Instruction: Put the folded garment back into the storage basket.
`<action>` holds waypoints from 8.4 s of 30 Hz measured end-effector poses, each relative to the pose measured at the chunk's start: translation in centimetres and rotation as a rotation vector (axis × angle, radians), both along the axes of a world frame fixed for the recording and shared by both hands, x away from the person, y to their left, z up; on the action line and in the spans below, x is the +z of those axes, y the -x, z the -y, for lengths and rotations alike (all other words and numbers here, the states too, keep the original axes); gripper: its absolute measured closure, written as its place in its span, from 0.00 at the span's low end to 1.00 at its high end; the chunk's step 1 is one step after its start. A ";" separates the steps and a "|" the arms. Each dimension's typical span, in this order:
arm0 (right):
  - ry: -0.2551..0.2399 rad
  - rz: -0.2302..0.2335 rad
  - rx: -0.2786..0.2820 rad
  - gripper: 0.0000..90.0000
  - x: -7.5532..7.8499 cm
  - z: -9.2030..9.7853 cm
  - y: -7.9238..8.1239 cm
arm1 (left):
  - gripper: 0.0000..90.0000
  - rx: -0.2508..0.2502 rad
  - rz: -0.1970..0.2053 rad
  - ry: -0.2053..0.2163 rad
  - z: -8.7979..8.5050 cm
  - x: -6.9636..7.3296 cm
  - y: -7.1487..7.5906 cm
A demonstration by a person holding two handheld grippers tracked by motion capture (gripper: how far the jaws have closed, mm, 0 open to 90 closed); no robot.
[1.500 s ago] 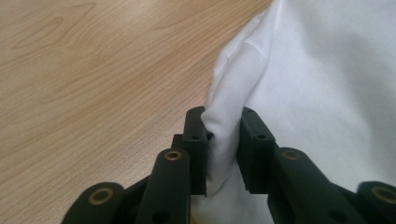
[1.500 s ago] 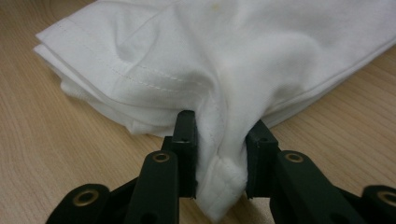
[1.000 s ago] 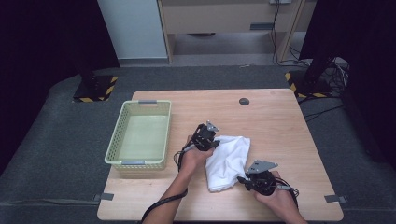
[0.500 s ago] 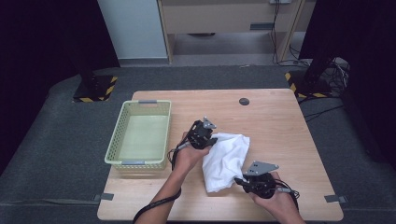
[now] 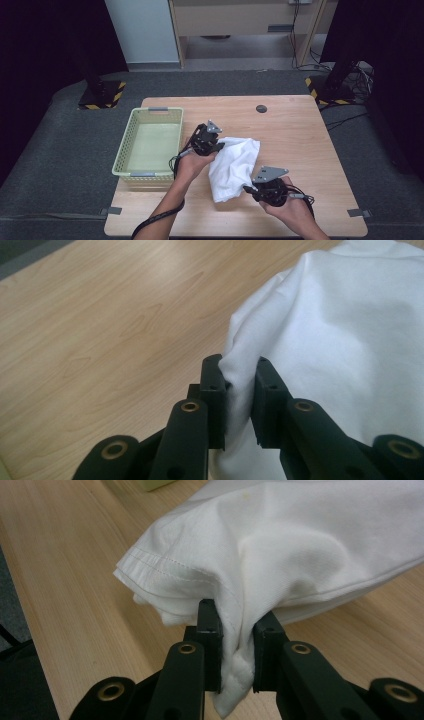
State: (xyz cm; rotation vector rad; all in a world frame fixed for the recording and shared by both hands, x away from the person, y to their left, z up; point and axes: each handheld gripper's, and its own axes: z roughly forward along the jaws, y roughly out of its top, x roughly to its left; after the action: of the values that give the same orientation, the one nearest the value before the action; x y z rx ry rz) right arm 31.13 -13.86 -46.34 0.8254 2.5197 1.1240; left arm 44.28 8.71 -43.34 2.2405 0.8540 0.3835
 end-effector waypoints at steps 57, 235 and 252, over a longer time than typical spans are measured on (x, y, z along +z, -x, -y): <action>-0.053 0.026 0.025 0.87 6.3 -4.7 -6.2 | 0.87 -0.007 0.046 -0.033 -5.6 7.2 -5.0; 0.044 -0.226 -0.459 0.06 -4.5 7.4 -7.9 | 0.06 -0.135 -0.112 -0.212 1.6 -5.2 0.9; 0.015 -0.227 -0.519 0.01 -6.8 8.5 -7.9 | 0.02 -0.070 -0.138 -0.120 2.0 -9.4 1.8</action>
State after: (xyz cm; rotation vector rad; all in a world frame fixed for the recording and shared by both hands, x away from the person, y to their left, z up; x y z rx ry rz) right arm 39.06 -22.36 -53.09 1.5624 2.2602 0.8716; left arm 42.43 6.72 -52.76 2.4234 0.8402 0.2562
